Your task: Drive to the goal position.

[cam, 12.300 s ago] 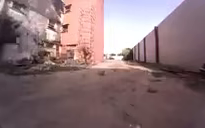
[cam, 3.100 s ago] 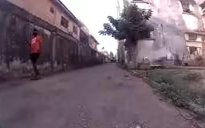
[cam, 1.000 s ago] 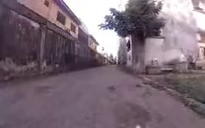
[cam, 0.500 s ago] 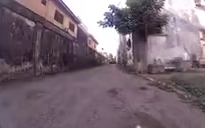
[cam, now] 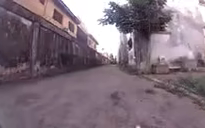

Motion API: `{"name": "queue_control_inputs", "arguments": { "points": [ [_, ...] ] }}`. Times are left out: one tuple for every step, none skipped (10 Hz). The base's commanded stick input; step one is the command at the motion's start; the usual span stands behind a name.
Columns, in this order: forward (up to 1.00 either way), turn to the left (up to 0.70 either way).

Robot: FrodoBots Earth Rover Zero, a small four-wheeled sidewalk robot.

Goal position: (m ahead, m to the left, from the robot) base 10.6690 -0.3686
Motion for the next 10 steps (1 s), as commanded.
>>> {"name": "queue_control_inputs", "arguments": {
  "points": [
    [0.66,-0.1],
    [0.66,-0.2],
    [0.66,-0.33],
    [0.66,-0.33],
    [0.66,-0.29],
    [0.66,-0.22],
    [0.66,-0.03],
    [0.66,-0.02],
    [0.66,-0.02],
    [0.66,-0.02]
  ]
}}
